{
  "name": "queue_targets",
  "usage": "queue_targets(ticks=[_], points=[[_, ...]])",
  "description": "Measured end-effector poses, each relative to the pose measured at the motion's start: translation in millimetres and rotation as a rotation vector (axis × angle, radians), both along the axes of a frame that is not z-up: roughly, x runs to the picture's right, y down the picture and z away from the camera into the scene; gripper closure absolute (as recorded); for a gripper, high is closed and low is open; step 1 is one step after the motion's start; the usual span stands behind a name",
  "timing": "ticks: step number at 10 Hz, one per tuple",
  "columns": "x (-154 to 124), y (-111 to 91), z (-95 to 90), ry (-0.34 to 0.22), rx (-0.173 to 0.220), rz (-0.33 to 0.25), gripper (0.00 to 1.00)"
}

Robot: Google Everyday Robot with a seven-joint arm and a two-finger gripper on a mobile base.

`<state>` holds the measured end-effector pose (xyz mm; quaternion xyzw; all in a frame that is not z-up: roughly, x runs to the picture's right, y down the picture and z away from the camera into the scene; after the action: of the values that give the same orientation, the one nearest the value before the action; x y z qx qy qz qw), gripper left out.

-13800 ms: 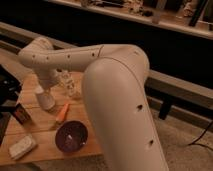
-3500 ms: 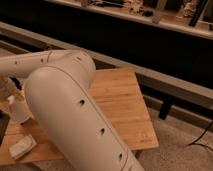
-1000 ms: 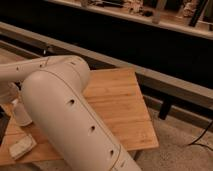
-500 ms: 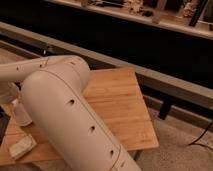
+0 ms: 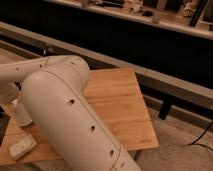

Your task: Place the ceramic cup over the eraser

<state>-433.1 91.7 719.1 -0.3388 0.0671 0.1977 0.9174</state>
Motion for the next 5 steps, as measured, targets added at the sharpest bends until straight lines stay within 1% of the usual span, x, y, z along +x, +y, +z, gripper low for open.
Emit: queue_targets(ticks=[1, 3, 4, 5], points=[[0.0, 0.0, 0.0, 0.0, 0.0, 0.0, 0.98], [0.0, 0.0, 0.0, 0.0, 0.0, 0.0, 0.81], [0.0, 0.0, 0.0, 0.0, 0.0, 0.0, 0.69], [0.0, 0.0, 0.0, 0.0, 0.0, 0.0, 0.59]])
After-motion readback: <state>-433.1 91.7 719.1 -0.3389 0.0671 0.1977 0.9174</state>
